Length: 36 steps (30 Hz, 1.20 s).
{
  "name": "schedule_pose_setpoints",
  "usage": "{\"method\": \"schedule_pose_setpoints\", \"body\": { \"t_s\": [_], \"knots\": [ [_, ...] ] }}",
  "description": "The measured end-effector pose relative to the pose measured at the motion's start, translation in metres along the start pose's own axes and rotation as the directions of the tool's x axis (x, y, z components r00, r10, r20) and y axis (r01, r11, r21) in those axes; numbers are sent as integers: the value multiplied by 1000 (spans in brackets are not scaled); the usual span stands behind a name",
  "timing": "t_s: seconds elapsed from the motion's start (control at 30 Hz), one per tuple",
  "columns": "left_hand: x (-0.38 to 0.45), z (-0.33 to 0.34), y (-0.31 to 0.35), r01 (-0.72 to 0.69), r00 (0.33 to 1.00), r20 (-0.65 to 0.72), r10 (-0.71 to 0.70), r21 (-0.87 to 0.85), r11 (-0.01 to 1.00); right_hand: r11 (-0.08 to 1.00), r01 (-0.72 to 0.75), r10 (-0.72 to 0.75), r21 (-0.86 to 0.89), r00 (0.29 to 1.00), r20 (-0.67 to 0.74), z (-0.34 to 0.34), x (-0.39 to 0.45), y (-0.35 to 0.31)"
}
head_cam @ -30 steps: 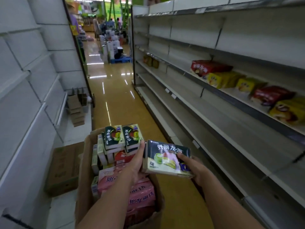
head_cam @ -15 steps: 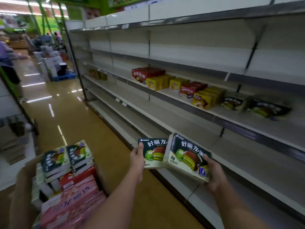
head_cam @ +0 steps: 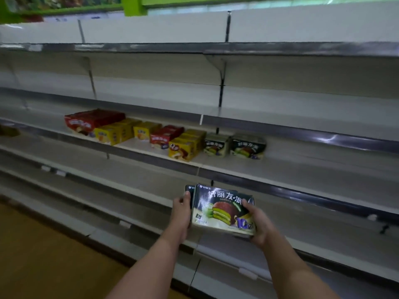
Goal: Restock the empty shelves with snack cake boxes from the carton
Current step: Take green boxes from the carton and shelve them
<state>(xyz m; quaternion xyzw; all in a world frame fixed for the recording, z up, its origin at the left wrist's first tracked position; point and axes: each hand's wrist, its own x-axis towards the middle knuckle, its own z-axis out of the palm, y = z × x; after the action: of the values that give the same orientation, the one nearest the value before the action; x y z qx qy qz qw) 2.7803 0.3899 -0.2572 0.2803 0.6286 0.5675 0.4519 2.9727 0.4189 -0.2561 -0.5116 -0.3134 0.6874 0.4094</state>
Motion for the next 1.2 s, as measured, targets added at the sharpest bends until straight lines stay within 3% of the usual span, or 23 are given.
{"method": "schedule_pose_setpoints", "body": {
  "t_s": [0.1,0.2,0.37,0.57,0.77,0.83,0.93,1.1,1.2],
  "knots": [
    [25,14,14,28,986,161,-37,56,998,996,77,-72,51,993,-94,0,13,-14],
    [43,24,29,61,926,356,-125,185,981,991,132,-123,32,974,-192,5,26,-28],
    [76,43,27,8,852,491,-182,335,942,975,196,-221,-106,915,-338,7,43,-43],
    [112,72,23,-76,873,488,-24,183,980,929,281,-343,-239,898,-277,4,57,-61],
    [138,101,41,-171,859,507,72,152,973,878,319,-379,-356,919,-112,-10,73,-90],
    [145,113,47,-202,853,512,101,145,969,865,330,-401,-378,908,-124,-16,79,-102],
    [154,133,56,-268,851,508,133,202,942,840,327,-445,-432,872,-206,-22,98,-117],
    [178,157,61,-437,847,474,239,365,822,670,308,-587,-675,776,-229,-35,136,-130],
    [193,168,56,-455,860,440,259,432,779,620,261,-606,-740,759,-240,-42,154,-130]
  ]
}}
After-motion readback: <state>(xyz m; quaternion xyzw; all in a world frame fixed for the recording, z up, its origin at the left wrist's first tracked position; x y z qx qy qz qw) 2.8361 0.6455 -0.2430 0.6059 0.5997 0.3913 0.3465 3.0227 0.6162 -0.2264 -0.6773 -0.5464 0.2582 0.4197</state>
